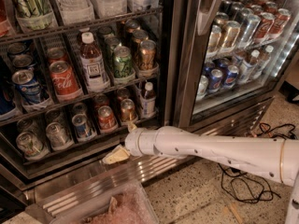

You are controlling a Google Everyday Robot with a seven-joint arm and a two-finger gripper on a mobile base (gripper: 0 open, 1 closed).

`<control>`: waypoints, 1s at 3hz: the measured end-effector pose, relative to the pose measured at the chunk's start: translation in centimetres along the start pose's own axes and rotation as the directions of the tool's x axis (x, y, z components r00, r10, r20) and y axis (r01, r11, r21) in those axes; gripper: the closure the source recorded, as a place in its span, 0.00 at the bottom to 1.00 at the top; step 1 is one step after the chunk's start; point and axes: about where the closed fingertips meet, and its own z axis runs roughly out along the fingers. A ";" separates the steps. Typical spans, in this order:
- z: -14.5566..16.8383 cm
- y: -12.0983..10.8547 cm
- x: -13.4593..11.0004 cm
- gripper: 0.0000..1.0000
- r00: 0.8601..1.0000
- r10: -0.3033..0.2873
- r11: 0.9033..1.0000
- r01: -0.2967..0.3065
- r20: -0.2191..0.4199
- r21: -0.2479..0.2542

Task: Pick coke can from bottom shelf of fridge

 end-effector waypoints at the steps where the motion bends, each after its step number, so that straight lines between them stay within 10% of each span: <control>1: 0.4 0.0 -0.8 0.00 0.998 0.001 0.999 -0.003 0.065 0.037; 3: 1.8 -0.7 -2.2 0.00 0.985 0.012 0.997 -0.025 0.173 0.072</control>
Offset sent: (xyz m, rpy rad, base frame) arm 0.0186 0.0206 0.0122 0.1686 -0.1125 -0.0768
